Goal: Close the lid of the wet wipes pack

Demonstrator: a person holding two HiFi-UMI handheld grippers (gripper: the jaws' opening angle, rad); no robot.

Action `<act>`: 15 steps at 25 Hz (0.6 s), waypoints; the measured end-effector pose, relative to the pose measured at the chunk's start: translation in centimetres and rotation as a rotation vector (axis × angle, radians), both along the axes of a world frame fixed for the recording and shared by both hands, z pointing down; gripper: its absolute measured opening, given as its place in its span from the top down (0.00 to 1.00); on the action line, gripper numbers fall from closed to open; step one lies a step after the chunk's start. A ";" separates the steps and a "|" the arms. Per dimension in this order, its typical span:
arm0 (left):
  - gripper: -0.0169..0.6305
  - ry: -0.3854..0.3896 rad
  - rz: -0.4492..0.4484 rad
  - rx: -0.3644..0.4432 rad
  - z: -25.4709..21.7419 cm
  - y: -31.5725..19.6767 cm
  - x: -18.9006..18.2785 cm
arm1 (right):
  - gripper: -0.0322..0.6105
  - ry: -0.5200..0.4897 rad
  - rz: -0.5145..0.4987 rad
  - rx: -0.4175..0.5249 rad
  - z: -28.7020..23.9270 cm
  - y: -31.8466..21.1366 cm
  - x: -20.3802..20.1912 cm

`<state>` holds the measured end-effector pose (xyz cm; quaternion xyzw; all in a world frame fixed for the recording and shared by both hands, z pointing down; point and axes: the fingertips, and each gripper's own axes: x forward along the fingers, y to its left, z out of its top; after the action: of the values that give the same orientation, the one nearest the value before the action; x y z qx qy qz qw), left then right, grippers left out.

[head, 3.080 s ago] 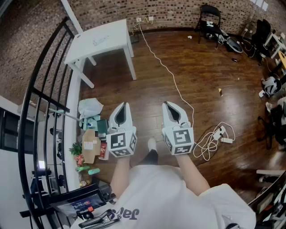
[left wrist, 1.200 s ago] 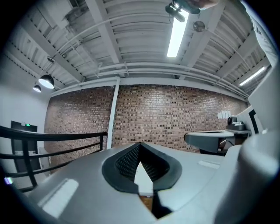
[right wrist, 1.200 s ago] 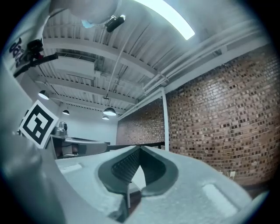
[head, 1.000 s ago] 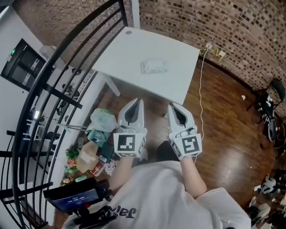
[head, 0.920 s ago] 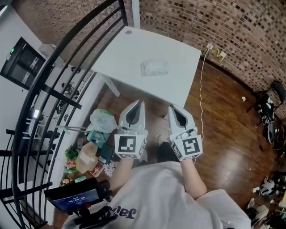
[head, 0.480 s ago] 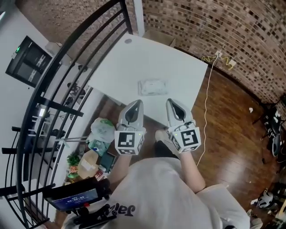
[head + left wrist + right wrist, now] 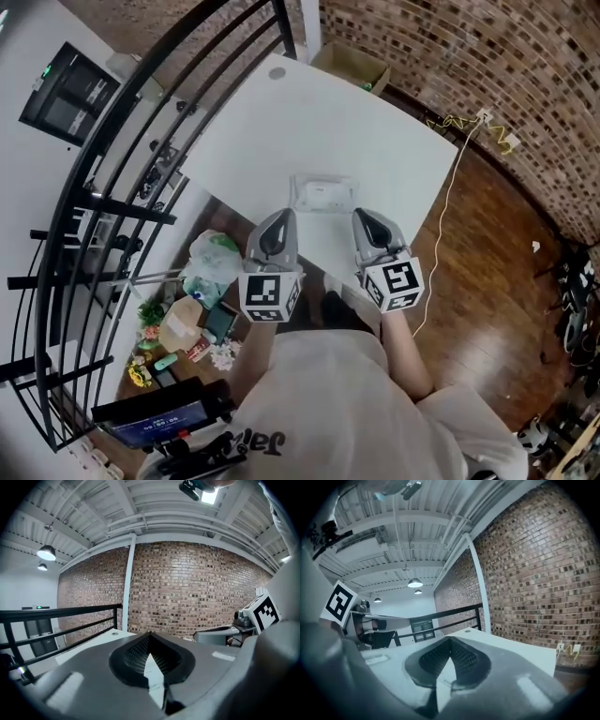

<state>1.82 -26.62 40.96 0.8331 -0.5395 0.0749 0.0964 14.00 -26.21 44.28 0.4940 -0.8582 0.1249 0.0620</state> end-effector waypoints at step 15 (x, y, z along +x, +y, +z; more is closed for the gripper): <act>0.95 0.040 0.013 -0.175 7.9 -4.7 -1.7 | 0.96 0.115 -0.046 -0.219 10.2 -9.9 -4.8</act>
<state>0.14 -31.31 48.83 0.8263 -0.5235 0.1058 0.1789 9.20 -36.06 54.50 0.4709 -0.8454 0.1881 0.1676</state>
